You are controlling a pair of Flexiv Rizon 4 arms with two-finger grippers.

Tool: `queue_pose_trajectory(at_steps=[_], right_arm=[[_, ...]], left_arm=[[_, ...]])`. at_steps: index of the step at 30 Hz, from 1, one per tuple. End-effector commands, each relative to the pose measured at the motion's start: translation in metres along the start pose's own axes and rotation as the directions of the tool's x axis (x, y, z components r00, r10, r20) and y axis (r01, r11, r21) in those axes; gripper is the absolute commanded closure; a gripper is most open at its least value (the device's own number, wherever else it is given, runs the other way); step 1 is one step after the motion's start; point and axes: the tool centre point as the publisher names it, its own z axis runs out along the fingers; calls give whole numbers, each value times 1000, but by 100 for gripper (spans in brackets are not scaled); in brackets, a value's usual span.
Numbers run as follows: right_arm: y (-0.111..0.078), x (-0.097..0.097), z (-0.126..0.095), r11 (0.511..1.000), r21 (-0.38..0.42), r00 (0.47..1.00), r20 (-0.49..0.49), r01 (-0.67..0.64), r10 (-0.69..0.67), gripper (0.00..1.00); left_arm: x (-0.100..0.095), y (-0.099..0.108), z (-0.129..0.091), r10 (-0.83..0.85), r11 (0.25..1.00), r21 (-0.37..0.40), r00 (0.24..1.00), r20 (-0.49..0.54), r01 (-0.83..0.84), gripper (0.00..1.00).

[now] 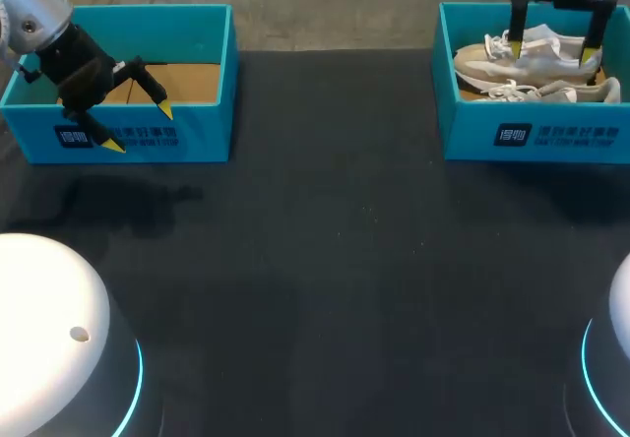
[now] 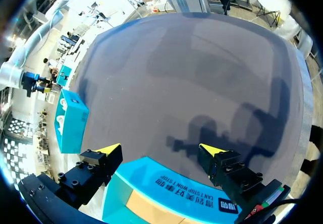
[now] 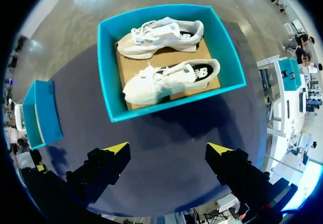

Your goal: Take the shoe out of the shoebox, open the shoe tongue, remove and reinsert the insole, then place the shoe into the shoebox

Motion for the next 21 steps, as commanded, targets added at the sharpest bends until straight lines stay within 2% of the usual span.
queue_pose_trajectory(at_steps=[1, 7, 16, 18, 21], right_arm=[[-13, 2, 4, 997, -78, 1000, -1, 11, -11, 0], [-21, 5, 4, 992, -106, 998, -1, 65, -66, 0], [-24, 2, 3, 986, -96, 991, 13, 137, -137, 0], [-24, 2, 3, 986, -96, 991, 13, 137, -137, 0], [-24, 2, 3, 986, -96, 991, 13, 137, -137, 0]], left_arm=[[0, -1, -1, 0, 1000, -2, 1000, -2, 0, 0], [0, -1, -1, 0, 1000, -2, 1000, -2, 0, 0], [0, -1, -1, 0, 1000, -2, 1000, -2, 0, 0], [-1, -5, -6, -26, 999, -30, 1000, 8, 26, 0], [-5, -21, -25, -116, 990, -75, 993, 26, 117, 0]])
